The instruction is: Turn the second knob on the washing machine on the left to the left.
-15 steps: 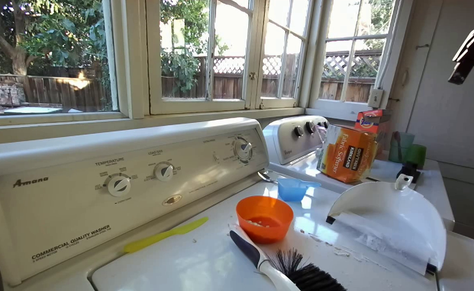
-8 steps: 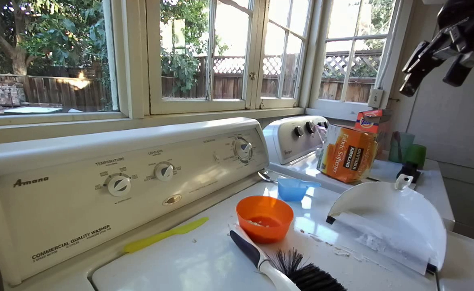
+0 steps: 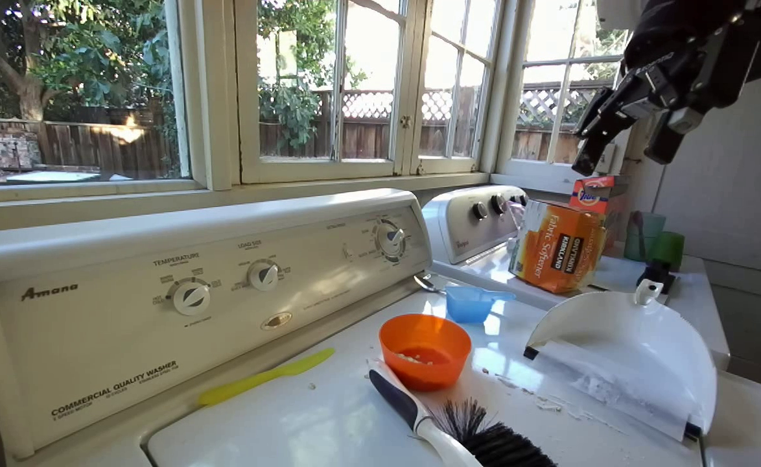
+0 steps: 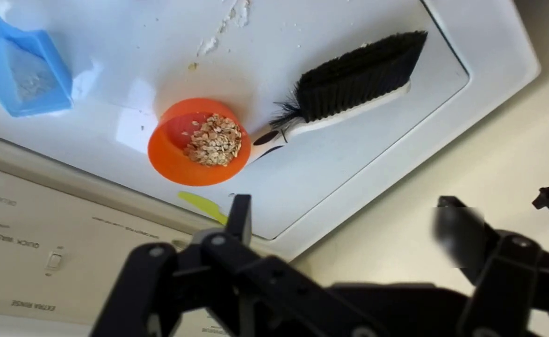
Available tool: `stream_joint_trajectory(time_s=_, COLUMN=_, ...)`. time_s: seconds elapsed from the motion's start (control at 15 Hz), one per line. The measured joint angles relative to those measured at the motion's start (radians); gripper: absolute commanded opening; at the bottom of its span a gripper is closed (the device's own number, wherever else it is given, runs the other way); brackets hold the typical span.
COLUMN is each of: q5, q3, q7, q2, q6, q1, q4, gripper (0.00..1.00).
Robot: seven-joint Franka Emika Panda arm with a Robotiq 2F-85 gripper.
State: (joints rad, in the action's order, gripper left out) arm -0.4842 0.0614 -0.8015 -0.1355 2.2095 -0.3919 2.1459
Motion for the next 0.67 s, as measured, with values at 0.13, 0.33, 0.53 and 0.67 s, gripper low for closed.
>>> stream_joint_trajectory(time_s=0.13, q5=-0.009, q3=0.033, q7=-0.029, q2=0.043, q6=0.002, q1=0.005, q4=-0.038, gripper=1.0)
stream_joint_trajectory(time_s=0.33, q5=-0.016, q3=0.082, q7=-0.071, q2=0.094, q6=0.004, q1=0.019, q4=-0.089, gripper=1.0)
stream_joint_trajectory(time_s=0.53, q5=-0.016, q3=0.1, q7=-0.083, q2=0.121, q6=0.004, q1=0.025, q4=-0.114, gripper=1.0)
stream_joint_trajectory(time_s=0.67, q5=-0.016, q3=0.1, q7=-0.086, q2=0.125, q6=0.004, q1=0.028, q4=-0.12, gripper=1.0)
